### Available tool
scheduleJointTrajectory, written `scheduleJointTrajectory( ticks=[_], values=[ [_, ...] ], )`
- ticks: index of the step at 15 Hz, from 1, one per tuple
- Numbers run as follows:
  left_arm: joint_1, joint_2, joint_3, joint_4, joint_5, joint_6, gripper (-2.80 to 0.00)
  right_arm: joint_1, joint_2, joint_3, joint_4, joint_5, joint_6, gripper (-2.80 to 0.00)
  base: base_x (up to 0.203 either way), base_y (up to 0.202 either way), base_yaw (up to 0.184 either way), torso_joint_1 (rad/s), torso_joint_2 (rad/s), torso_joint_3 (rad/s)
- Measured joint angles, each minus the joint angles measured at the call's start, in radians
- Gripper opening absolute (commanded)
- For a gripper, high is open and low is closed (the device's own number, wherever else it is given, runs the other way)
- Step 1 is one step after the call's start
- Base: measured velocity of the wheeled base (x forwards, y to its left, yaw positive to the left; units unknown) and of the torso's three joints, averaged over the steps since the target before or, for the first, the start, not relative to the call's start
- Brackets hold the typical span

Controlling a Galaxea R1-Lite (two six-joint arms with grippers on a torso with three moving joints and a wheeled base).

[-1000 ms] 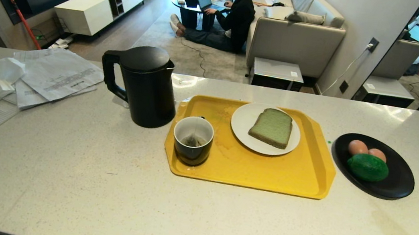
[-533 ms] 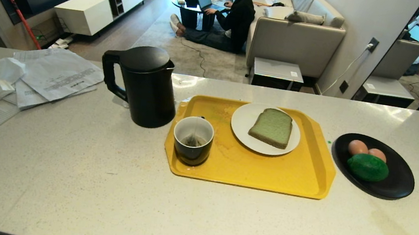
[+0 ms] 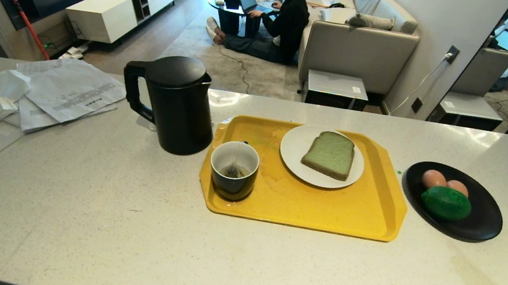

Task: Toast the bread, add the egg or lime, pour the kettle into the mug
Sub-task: Pick up the bread slice

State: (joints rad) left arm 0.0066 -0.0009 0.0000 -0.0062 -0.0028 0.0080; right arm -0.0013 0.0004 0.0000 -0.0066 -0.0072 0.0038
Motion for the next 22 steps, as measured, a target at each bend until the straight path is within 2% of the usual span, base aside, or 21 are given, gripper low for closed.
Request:
scheduleJointTrajectory(
  ticks=[3, 7, 15, 22],
  values=[
    [0.000, 0.000, 0.000, 0.000, 0.000, -0.001, -2.80, 0.000, 0.014, -0.067, 0.051, 0.006, 0.003, -2.80, 0.000, 0.000, 0.000, 0.000, 0.00, 0.000],
    [0.000, 0.000, 0.000, 0.000, 0.000, 0.000, -2.80, 0.000, 0.150, -0.289, 0.154, 0.069, 0.008, -2.80, 0.000, 0.000, 0.000, 0.000, 0.00, 0.000],
    [0.000, 0.000, 0.000, 0.000, 0.000, 0.000, -2.80, 0.000, 0.534, -0.673, 0.170, 0.118, 0.009, -2.80, 0.000, 0.000, 0.000, 0.000, 0.00, 0.000],
    [0.000, 0.000, 0.000, 0.000, 0.000, -0.001, -2.80, 0.001, 0.780, -0.870, 0.172, 0.153, 0.008, -2.80, 0.000, 0.000, 0.000, 0.000, 0.00, 0.000]
  ],
)
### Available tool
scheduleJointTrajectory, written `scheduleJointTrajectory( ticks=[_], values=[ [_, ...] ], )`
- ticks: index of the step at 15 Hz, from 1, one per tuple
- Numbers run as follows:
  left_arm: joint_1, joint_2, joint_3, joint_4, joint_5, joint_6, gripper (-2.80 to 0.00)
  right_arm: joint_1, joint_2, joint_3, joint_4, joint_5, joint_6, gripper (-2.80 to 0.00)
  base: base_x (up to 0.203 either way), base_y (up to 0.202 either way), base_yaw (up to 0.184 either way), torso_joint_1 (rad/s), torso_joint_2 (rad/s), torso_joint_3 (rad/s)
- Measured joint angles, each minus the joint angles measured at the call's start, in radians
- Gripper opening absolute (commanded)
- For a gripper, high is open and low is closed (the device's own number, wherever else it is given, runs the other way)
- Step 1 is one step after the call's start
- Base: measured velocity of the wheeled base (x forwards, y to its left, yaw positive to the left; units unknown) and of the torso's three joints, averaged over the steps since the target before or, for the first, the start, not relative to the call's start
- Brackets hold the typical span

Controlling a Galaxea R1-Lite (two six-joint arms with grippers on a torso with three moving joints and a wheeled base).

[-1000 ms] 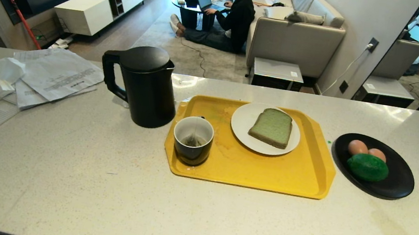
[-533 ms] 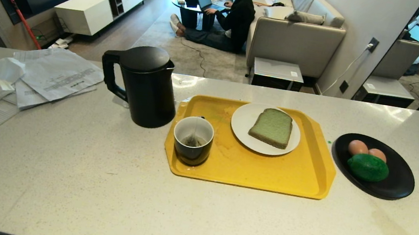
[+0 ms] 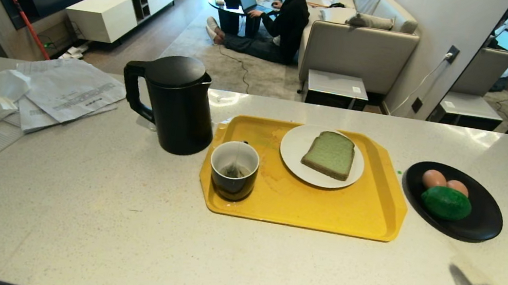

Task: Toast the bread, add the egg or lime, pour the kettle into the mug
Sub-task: Pick up the bread slice

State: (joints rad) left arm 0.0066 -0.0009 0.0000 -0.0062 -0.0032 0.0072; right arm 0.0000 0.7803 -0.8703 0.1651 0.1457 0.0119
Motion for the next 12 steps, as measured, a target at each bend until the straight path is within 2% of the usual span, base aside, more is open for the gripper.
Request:
scheduleJointTrajectory(
  ticks=[3, 6, 9, 11, 12],
  values=[
    [0.000, 0.000, 0.000, 0.001, 0.000, 0.000, -2.80, 0.008, 0.142, -0.107, 0.018, 0.002, 0.000, -2.80, 0.000, 0.000, 0.000, 0.000, 0.00, 0.000],
    [0.000, 0.000, 0.000, 0.000, 0.000, 0.001, -2.80, 0.035, 0.278, -0.302, 0.163, -0.003, -0.022, -2.80, 0.000, 0.000, 0.000, 0.000, 0.00, 0.000],
    [0.000, 0.000, 0.000, 0.000, 0.000, 0.000, -2.80, 0.046, 0.416, -0.489, 0.393, -0.043, -0.176, -2.80, 0.000, 0.000, 0.000, 0.000, 0.00, 0.000],
    [0.000, 0.000, 0.000, 0.000, 0.000, 0.000, -2.80, 0.049, 0.485, -0.546, 0.505, -0.095, -0.267, -2.80, 0.000, 0.000, 0.000, 0.000, 0.00, 0.000],
    [0.000, 0.000, 0.000, 0.000, 0.000, 0.000, -2.80, 0.051, 0.511, -0.559, 0.524, -0.098, -0.282, -2.80, 0.000, 0.000, 0.000, 0.000, 0.00, 0.000]
  ],
)
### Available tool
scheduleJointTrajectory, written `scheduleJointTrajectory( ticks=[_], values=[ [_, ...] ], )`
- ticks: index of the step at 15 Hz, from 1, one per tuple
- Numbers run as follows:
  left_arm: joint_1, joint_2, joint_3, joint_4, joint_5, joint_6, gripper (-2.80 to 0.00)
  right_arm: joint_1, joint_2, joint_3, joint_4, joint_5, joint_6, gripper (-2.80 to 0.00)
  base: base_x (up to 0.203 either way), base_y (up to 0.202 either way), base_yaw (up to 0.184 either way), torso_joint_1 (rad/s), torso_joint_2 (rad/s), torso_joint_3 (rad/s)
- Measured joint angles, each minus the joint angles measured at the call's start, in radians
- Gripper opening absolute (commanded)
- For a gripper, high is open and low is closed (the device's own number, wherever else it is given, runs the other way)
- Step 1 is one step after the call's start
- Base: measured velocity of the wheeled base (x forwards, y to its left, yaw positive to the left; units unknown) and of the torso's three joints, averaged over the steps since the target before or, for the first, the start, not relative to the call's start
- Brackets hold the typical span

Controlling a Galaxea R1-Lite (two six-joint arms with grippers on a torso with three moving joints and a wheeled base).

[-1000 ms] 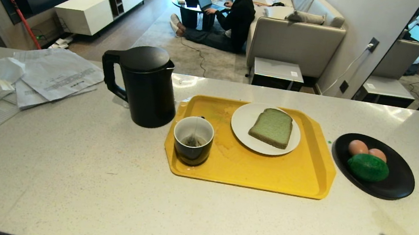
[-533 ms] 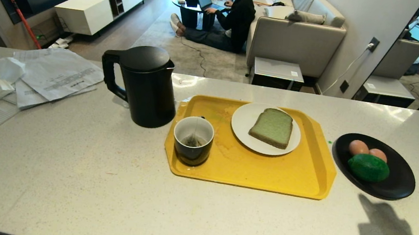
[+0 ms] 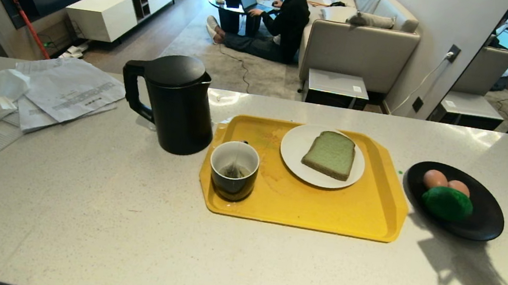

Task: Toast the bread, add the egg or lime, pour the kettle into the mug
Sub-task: Pick up the bread slice

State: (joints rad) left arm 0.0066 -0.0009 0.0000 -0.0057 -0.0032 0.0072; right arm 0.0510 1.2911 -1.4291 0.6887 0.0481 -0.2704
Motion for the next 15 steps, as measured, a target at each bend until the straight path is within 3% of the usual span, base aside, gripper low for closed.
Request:
scheduleJointTrajectory(
  ticks=[3, 4, 8, 11, 13, 15],
  values=[
    [0.000, 0.000, 0.000, 0.000, 0.000, 0.000, -2.80, 0.015, 0.069, -0.019, -0.005, -0.002, 0.004, -2.80, 0.000, 0.000, 0.000, 0.000, 0.00, 0.000],
    [0.000, 0.000, 0.000, -0.001, 0.000, 0.000, -2.80, 0.022, 0.095, -0.028, -0.012, -0.003, 0.021, 0.00, 0.000, 0.000, 0.000, 0.000, 0.00, 0.000],
    [0.000, 0.000, 0.000, -0.001, 0.000, 0.001, -2.80, 0.064, 0.219, -0.106, -0.066, 0.012, 0.166, 0.00, 0.000, 0.000, 0.000, 0.000, 0.00, 0.000],
    [0.000, 0.000, 0.000, 0.000, 0.000, 0.001, -2.80, 0.129, 0.319, -0.196, -0.139, 0.022, 0.330, 0.00, 0.000, 0.000, 0.000, 0.000, 0.00, 0.000],
    [0.000, 0.000, 0.000, 0.000, 0.000, 0.001, -2.80, 0.178, 0.391, -0.250, -0.162, -0.015, 0.420, 0.00, 0.000, 0.000, 0.000, 0.000, 0.00, 0.000],
    [0.000, 0.000, 0.000, 0.000, 0.001, 0.001, -2.80, 0.234, 0.467, -0.290, -0.165, -0.107, 0.484, 0.00, 0.000, 0.000, 0.000, 0.000, 0.00, 0.000]
  ],
)
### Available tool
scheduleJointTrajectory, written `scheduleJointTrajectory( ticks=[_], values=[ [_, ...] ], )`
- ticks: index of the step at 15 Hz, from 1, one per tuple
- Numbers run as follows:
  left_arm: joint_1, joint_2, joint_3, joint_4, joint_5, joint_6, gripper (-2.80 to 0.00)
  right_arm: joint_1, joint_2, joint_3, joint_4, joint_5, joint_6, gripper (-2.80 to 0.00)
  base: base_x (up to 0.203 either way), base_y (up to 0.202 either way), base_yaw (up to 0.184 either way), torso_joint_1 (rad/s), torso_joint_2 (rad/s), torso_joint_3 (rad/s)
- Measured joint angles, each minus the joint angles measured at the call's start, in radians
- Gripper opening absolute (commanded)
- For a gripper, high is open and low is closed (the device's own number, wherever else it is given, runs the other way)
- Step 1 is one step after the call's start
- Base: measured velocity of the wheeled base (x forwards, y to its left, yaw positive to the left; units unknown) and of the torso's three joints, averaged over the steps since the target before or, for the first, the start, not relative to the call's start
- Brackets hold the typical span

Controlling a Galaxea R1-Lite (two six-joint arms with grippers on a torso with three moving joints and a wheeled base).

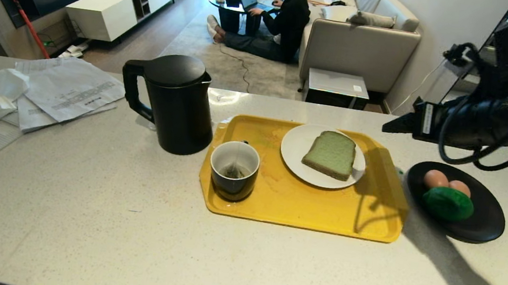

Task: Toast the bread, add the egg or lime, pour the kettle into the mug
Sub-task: Pick up the bread slice

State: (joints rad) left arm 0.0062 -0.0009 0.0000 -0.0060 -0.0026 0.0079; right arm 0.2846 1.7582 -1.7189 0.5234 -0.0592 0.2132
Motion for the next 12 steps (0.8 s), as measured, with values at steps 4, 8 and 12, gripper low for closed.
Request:
scheduleJointTrajectory(
  ticks=[4, 8, 12],
  values=[
    [0.000, 0.000, 0.000, 0.000, -0.001, 0.000, -2.80, 0.106, 0.135, -0.074, -0.017, -0.178, 0.072, 0.00, 0.000, 0.000, 0.000, 0.000, 0.00, 0.000],
    [0.000, 0.000, 0.000, 0.000, 0.000, -0.001, -2.80, 0.140, 0.248, -0.177, -0.037, -0.230, 0.055, 0.00, 0.000, 0.000, 0.000, 0.000, 0.00, 0.000],
    [0.000, 0.000, 0.000, -0.001, -0.001, -0.001, -2.80, 0.148, 0.345, -0.247, -0.046, -0.253, 0.028, 0.00, 0.000, 0.000, 0.000, 0.000, 0.00, 0.000]
  ],
)
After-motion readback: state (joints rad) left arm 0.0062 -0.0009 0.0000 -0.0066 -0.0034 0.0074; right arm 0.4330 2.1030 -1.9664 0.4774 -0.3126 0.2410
